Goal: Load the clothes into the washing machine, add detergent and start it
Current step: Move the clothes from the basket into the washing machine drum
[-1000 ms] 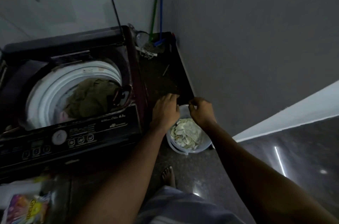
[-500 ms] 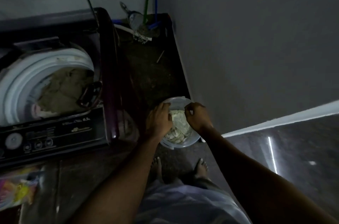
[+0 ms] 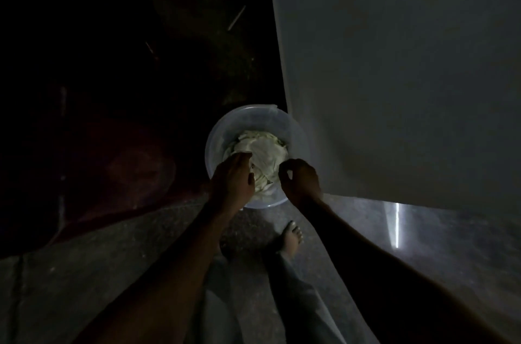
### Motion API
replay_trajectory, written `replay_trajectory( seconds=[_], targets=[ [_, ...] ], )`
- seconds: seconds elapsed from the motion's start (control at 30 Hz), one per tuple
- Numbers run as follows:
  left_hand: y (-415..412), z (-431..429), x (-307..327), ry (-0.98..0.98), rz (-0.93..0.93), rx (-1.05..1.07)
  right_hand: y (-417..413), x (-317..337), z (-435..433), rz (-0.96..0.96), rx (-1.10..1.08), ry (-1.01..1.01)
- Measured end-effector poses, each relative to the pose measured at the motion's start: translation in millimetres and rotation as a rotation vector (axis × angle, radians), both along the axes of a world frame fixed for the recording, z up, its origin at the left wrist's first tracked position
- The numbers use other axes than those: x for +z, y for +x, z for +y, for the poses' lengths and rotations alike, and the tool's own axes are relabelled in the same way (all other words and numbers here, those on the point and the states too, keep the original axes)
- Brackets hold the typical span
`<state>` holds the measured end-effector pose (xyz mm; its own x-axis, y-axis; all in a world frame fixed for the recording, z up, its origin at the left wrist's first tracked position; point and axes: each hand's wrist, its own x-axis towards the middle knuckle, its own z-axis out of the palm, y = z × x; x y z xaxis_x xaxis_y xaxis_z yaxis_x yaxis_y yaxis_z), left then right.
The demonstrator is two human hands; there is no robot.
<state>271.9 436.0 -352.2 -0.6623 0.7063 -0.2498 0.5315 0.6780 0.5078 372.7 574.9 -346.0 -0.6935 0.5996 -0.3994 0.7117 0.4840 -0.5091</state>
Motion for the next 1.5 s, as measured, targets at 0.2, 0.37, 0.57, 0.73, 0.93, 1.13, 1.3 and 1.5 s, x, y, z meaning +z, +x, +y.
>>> replay_trajectory(
  seconds=[0.2,0.37,0.57,0.73,0.93,1.13,1.3,1.5],
  targets=[
    [-4,7,-130,-0.016,0.017,-0.007,-4,-141,6,-0.045,-0.018,-0.04],
    [-28,16,-215,-0.145,0.03,-0.033,-33,-239,14,-0.074,0.08,-0.023],
    [-49,15,-280,-0.236,-0.033,-0.051,-68,-325,15,-0.322,0.262,-0.057],
    [-57,14,-301,-0.209,-0.233,0.012,-72,-354,10,-0.451,0.439,0.215],
    [-58,17,-304,-0.171,-0.298,0.107,-69,-363,16,-0.463,0.383,0.152],
    [-53,16,-278,-0.076,-0.305,0.236,-74,-325,24,-0.14,0.039,0.012],
    [-36,6,-215,0.01,-0.293,0.21,-64,-241,24,0.252,-0.22,-0.098],
    [-21,3,-121,0.089,-0.386,0.205,-41,-107,9,0.519,-0.502,-0.417]
  ],
)
